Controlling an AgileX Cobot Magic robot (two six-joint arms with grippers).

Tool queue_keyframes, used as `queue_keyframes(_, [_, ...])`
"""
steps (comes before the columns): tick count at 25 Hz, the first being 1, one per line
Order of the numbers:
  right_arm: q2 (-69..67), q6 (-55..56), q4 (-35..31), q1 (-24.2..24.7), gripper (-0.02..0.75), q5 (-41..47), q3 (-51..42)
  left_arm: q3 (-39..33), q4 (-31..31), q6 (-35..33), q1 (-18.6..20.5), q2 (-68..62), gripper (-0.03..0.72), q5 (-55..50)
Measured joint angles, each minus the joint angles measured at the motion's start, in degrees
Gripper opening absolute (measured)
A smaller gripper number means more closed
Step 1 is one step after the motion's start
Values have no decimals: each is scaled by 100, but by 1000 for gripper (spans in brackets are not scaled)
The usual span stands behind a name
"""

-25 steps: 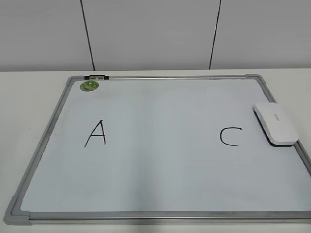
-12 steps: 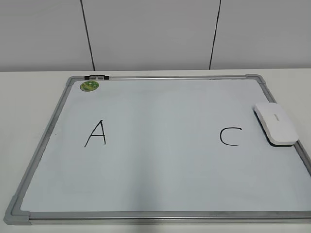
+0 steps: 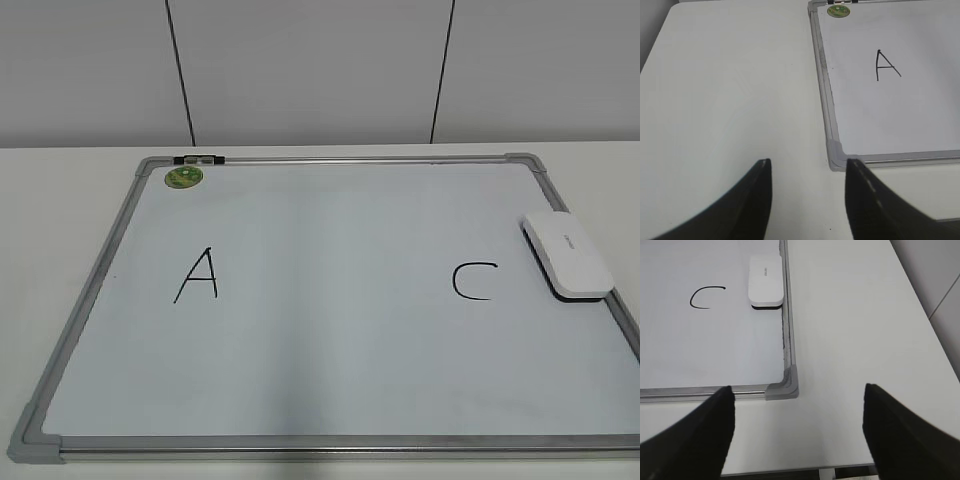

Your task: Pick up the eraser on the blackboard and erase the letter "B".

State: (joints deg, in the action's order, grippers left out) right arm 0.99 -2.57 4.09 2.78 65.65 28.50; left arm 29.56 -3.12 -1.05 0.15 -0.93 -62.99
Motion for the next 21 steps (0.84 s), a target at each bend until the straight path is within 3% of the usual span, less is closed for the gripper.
queue_keyframes(21, [0,0,0,0,592,0,0,0,0,0,0,0,366,0])
